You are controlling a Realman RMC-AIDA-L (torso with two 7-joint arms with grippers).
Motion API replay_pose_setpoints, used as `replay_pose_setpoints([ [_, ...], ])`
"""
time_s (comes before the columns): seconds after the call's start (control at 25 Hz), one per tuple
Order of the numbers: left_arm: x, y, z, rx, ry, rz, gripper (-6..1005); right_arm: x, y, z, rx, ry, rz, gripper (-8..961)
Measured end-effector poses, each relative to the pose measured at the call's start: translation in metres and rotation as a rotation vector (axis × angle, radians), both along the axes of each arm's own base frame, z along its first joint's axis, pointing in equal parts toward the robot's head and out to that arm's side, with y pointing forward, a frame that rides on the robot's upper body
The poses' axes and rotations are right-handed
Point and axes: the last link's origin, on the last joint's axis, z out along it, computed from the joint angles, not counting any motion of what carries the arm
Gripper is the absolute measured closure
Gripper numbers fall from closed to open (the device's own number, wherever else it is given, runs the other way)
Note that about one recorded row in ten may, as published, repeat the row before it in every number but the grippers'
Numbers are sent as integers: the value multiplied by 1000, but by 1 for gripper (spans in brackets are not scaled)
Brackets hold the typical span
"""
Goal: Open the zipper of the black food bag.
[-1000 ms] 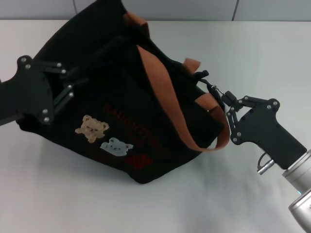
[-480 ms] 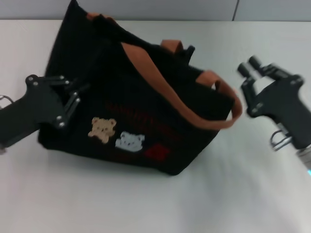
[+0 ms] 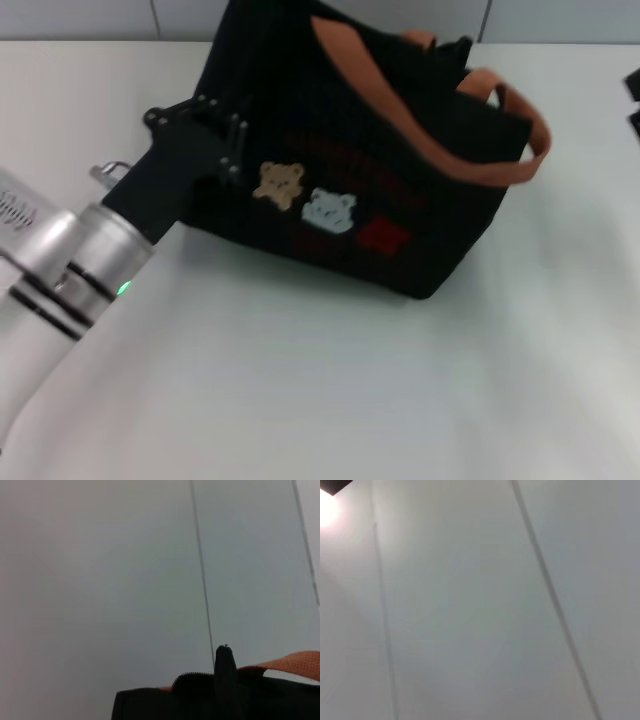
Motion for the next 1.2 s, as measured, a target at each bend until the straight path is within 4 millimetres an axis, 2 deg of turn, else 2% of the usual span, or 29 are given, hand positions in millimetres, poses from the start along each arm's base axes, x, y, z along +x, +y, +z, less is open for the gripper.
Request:
replay_pose_setpoints([
  [0.16, 3, 3, -2, -52, -55, 22, 760, 5, -7, 4, 35, 17, -29, 420],
  [0.32, -8, -9, 7, -80, -85, 1, 756, 9, -13, 3, 26, 6, -35, 223],
  [0.48, -33, -43, 48, -53, -87, -117, 752, 11, -22, 5, -7, -40, 16, 155],
  [0.52, -37, -49, 56, -64, -80, -139, 718, 11, -27, 6, -14, -54, 40, 138],
  [0.6, -48, -66, 77, -115, -57, -188, 649, 6, -42, 7, -97, -115, 178, 138],
  [0.64, -53, -76, 87, -170, -29, -219, 615, 6, -42, 7, -97, -115, 178, 138],
  [0.76, -58, -94, 98, -344, 40, -300, 499, -2, -47, 11, -279, -166, 355, 138],
  [0.8, -59, -102, 97, -468, 70, -329, 452, -6, -44, 11, -432, -212, 451, 138],
  [0.84, -59, -102, 97, -468, 70, -329, 405, -6, -44, 11, -432, -212, 451, 138],
  [0.92, -60, -106, 92, -555, 82, -334, 311, -11, -40, 8, -557, -255, 517, 139],
  [1.0, -58, -107, 87, -590, 87, -339, 262, -19, -34, -1, -677, -305, 582, 139],
  [1.12, -56, -106, 82, -600, 87, -345, 188, -24, -31, -8, -709, -318, 598, 139],
  [1.2, -55, -106, 81, -602, 85, -346, 187, -28, -25, -16, -744, -331, 591, 139],
])
